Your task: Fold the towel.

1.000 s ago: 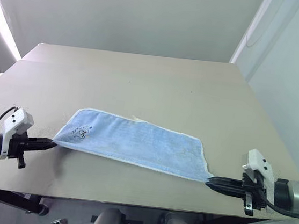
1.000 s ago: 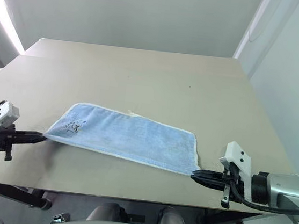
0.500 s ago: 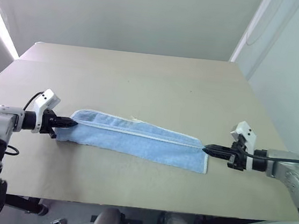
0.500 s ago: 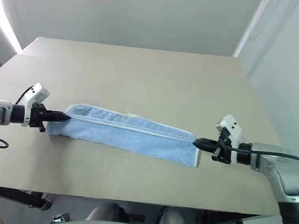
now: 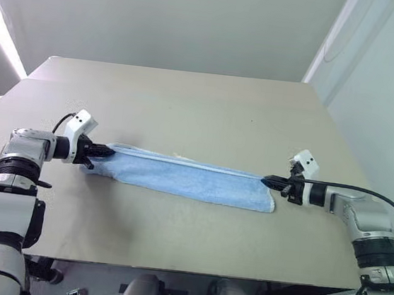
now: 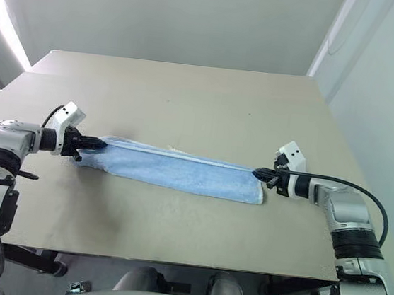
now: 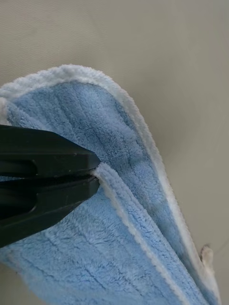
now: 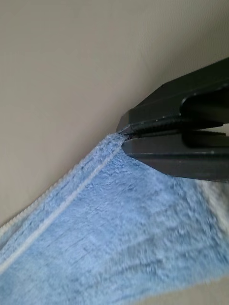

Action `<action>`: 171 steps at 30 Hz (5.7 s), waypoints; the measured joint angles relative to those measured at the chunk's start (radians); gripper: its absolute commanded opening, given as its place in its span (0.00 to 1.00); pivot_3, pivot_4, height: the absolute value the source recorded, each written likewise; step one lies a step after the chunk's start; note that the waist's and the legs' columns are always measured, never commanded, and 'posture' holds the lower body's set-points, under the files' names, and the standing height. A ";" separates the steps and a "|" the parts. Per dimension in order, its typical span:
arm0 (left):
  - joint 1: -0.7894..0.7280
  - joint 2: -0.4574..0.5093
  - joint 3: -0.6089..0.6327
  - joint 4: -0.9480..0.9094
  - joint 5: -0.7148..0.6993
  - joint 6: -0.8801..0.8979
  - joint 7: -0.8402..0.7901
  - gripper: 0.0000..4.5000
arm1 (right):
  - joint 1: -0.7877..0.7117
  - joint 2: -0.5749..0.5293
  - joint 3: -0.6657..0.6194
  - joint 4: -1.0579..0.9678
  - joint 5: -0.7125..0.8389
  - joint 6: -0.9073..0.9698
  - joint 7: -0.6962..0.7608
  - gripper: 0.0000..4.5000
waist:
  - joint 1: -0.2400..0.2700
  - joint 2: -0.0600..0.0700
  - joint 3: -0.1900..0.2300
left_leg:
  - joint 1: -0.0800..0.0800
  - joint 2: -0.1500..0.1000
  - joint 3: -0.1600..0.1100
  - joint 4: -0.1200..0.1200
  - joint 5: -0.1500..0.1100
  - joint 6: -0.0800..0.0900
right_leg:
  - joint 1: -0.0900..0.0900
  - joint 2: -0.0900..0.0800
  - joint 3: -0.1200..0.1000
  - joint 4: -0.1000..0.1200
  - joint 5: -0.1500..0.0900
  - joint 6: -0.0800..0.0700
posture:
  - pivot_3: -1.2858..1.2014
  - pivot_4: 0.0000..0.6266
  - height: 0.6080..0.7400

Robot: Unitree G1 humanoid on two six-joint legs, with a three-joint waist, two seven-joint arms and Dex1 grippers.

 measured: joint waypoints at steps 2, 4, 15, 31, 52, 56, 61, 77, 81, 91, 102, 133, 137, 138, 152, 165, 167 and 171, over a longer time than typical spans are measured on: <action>-0.003 0.000 0.009 0.031 0.009 -0.010 0.029 0.22 | -0.001 0.002 -0.004 0.007 -0.001 0.003 0.000 0.37 | -0.002 0.000 0.000 | 0.000 0.000 0.000 0.001 0.000 0.000 | 0.000 0.000 0.000 0.002 0.000 0.000 | 0.52 0.00 0.89; -0.009 -0.008 0.024 0.051 0.011 -0.021 0.059 0.39 | -0.001 0.003 -0.011 0.007 0.000 0.005 0.002 0.54 | -0.002 0.000 0.000 | 0.000 0.001 -0.001 0.003 0.000 0.000 | 0.000 0.000 0.000 0.004 0.000 0.000 | 0.52 0.00 0.89; -0.077 -0.039 0.170 0.076 -0.023 -0.115 0.247 0.61 | 0.025 0.001 -0.159 -0.065 0.067 0.129 -0.049 0.99 | 0.002 0.000 0.000 | 0.000 0.001 -0.004 0.004 0.000 -0.001 | -0.001 -0.001 0.000 0.006 0.000 -0.001 | 0.52 0.00 0.89; 0.358 -0.086 0.107 -0.647 -0.089 -0.034 0.027 0.61 | 0.218 0.028 -0.620 -0.251 0.628 1.049 -0.238 0.99 | 0.009 0.000 0.000 | 0.001 0.004 -0.004 0.004 0.000 -0.001 | -0.001 -0.001 0.001 0.006 -0.001 -0.007 | 0.52 0.00 0.89; 0.314 -0.161 0.052 -0.796 -0.121 0.031 0.101 0.61 | 0.080 0.376 -0.641 -0.153 0.704 0.992 -0.660 0.99 | 0.000 0.002 0.000 | 0.003 0.004 -0.005 0.004 0.000 -0.001 | 0.000 0.002 0.002 0.006 -0.002 -0.003 | 0.52 0.00 0.89; 0.313 -0.163 0.042 -0.794 -0.119 0.027 0.111 0.61 | 0.061 0.377 -0.636 -0.154 0.669 0.931 -0.682 0.99 | 0.002 0.002 0.000 | 0.002 0.004 -0.005 0.003 0.000 -0.001 | -0.001 0.002 0.002 0.006 -0.001 -0.002 | 0.52 0.00 0.89; 0.313 -0.163 0.039 -0.781 -0.113 0.011 0.123 0.61 | 0.059 0.376 -0.626 -0.151 0.645 0.912 -0.698 0.87 | 0.003 0.002 0.000 | 0.002 0.004 -0.005 0.004 0.000 -0.001 | -0.001 0.001 0.002 0.006 -0.002 -0.003 | 0.52 0.00 0.89; 0.313 -0.167 0.035 -0.746 -0.101 -0.011 0.124 0.61 | 0.053 0.380 -0.857 -0.085 0.773 1.050 -0.885 0.87 | 0.004 0.002 0.000 | 0.002 0.004 -0.005 0.003 0.000 -0.001 | 0.000 0.001 0.002 0.005 -0.003 -0.003 | 0.52 0.00 0.89; 0.311 -0.170 0.032 -0.743 -0.097 -0.017 0.123 0.61 | 0.026 0.387 -0.866 -0.049 0.829 1.050 -0.985 0.87 | 0.001 0.002 0.000 | 0.002 0.004 -0.005 0.003 0.000 -0.001 | 0.000 0.001 0.002 0.004 -0.003 -0.003 | 0.52 0.00 0.89; 0.287 -0.172 0.024 -0.711 -0.086 -0.036 0.124 0.61 | 0.057 0.314 -0.782 0.068 1.018 1.044 -1.148 0.28 | -0.003 0.002 0.000 | 0.001 0.004 -0.005 0.002 0.000 0.000 | -0.001 0.001 0.002 0.003 -0.003 -0.003 | 0.52 0.00 0.89; 0.281 -0.167 0.025 -0.676 -0.081 -0.046 0.125 0.61 | 0.127 0.096 -0.655 0.061 1.209 1.050 -1.126 0.01 | 0.005 0.004 0.001 | -0.003 0.003 -0.004 0.001 -0.001 0.001 | -0.001 0.000 0.002 -0.005 -0.002 -0.001 | 0.52 0.00 0.89; 0.219 -0.171 0.014 -0.571 -0.045 -0.103 0.145 0.61 | 0.100 -0.245 -0.070 -0.765 0.623 0.678 -0.347 0.01 | 0.011 -0.001 0.005 | -0.007 0.003 -0.004 0.000 -0.001 0.002 | -0.004 -0.001 0.000 -0.010 -0.001 -0.001 | 0.52 0.00 0.89; 0.208 -0.174 0.013 -0.571 -0.041 -0.106 0.145 0.61 | 0.086 -0.166 0.011 -0.752 0.550 0.673 -0.382 0.01 | 0.008 -0.001 0.005 | -0.007 0.003 -0.004 0.000 -0.001 0.002 | -0.004 0.000 0.000 -0.008 0.001 -0.005 | 0.52 0.00 0.89; 0.208 -0.177 0.011 -0.572 -0.039 -0.106 0.144 0.61 | 0.076 -0.155 0.023 -0.739 0.532 0.672 -0.386 0.01 | 0.008 -0.001 0.005 | -0.007 0.003 -0.004 0.001 -0.001 0.002 | -0.004 0.000 0.000 -0.008 0.001 -0.005 | 0.52 0.00 0.89; 0.229 -0.153 0.004 -0.621 -0.056 -0.016 0.077 0.61 | -0.011 -0.097 0.154 -0.667 0.373 0.603 -0.258 0.71 | 0.006 -0.001 0.005 | -0.007 0.003 -0.004 0.001 -0.001 0.002 | -0.004 0.001 0.000 -0.007 0.001 -0.004 | 0.52 0.00 0.89; 0.275 -0.120 0.041 -0.776 -0.176 0.374 0.075 0.61 | 0.066 -0.016 -0.001 -0.536 0.264 0.250 -0.145 0.99 | 0.003 -0.001 0.004 | -0.002 0.003 -0.004 0.001 -0.001 0.002 | 0.000 0.001 0.000 -0.007 -0.001 0.000 | 0.52 0.00 0.89; 0.290 -0.090 0.041 -0.810 -0.195 0.470 0.072 0.61 | 0.079 -0.003 0.024 -0.462 0.195 0.190 -0.148 0.99 | -0.001 -0.001 0.005 | -0.002 0.003 -0.004 0.001 -0.001 0.002 | -0.001 0.001 0.000 -0.006 -0.001 -0.001 | 0.52 0.00 0.89; 0.288 -0.056 0.042 -0.848 -0.247 0.692 0.074 0.61 | 0.080 0.066 0.031 -0.409 0.143 0.131 -0.169 0.99 | -0.003 0.000 0.005 | -0.002 0.003 -0.005 0.001 -0.001 0.002 | -0.001 0.002 0.000 -0.004 -0.001 0.000 | 0.52 0.00 0.89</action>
